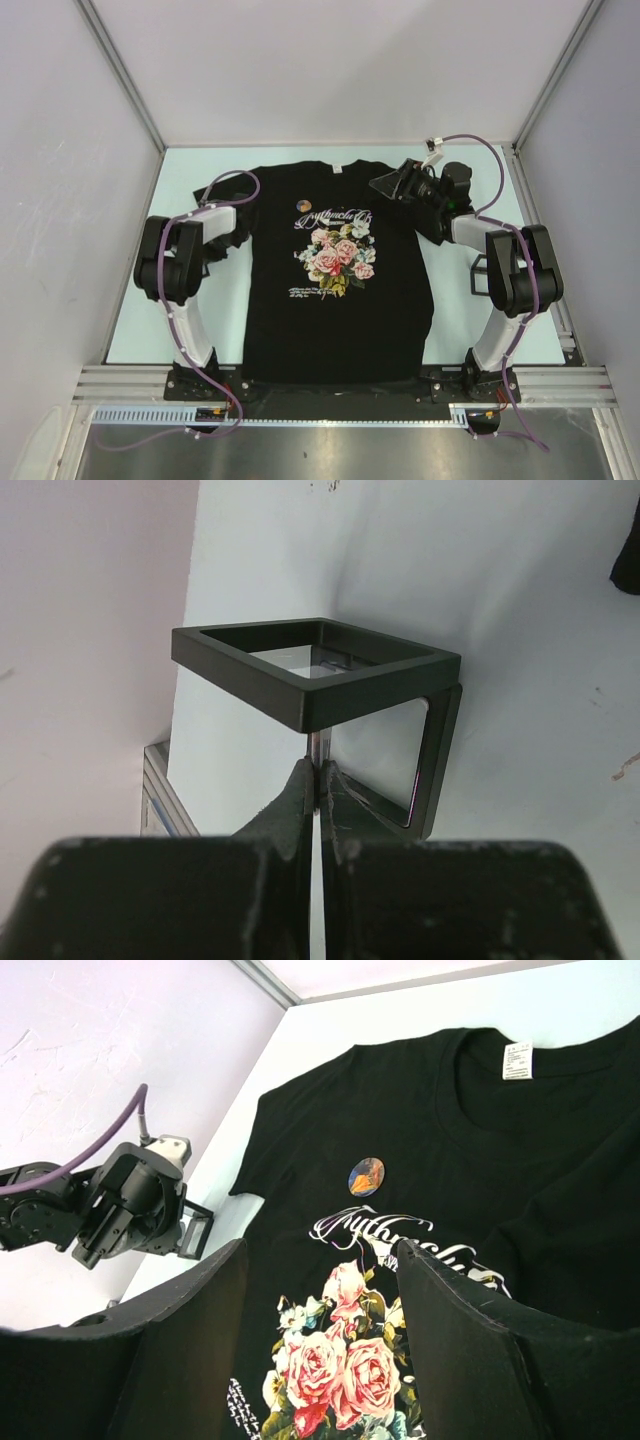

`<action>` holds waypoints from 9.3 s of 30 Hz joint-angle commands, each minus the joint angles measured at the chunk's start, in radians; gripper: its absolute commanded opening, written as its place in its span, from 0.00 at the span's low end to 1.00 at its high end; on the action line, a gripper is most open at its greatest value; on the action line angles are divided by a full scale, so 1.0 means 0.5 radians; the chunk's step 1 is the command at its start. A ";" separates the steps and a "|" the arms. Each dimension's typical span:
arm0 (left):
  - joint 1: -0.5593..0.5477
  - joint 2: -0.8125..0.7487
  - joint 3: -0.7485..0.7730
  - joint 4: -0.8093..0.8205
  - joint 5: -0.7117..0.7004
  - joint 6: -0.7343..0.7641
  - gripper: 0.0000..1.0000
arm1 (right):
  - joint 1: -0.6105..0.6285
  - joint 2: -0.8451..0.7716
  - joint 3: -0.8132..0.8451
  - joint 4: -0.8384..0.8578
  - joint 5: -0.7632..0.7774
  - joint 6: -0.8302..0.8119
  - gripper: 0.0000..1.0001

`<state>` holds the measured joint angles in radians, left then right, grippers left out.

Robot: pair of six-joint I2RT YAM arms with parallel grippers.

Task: Remove the brooch from the garment

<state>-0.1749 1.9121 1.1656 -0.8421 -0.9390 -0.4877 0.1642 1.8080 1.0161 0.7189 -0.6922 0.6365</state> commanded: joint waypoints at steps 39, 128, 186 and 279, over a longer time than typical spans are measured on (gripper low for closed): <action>-0.402 -0.833 0.335 0.783 1.365 0.037 0.64 | 0.156 0.071 0.198 -0.354 0.329 -0.208 0.66; -0.252 0.544 0.755 1.258 1.970 -0.101 0.16 | 0.641 1.431 1.545 -0.806 0.326 0.335 0.35; -0.015 0.471 0.482 1.936 2.611 -0.749 0.49 | 1.144 1.228 1.849 -1.643 1.694 -1.067 0.00; 0.018 0.302 0.255 2.160 2.449 -0.512 0.40 | 0.923 1.293 1.849 -1.392 0.958 -0.610 0.06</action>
<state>-0.1715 2.0953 1.2755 0.1890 0.2913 -0.7265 0.6209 2.4454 1.8931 0.0143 -0.2214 0.3328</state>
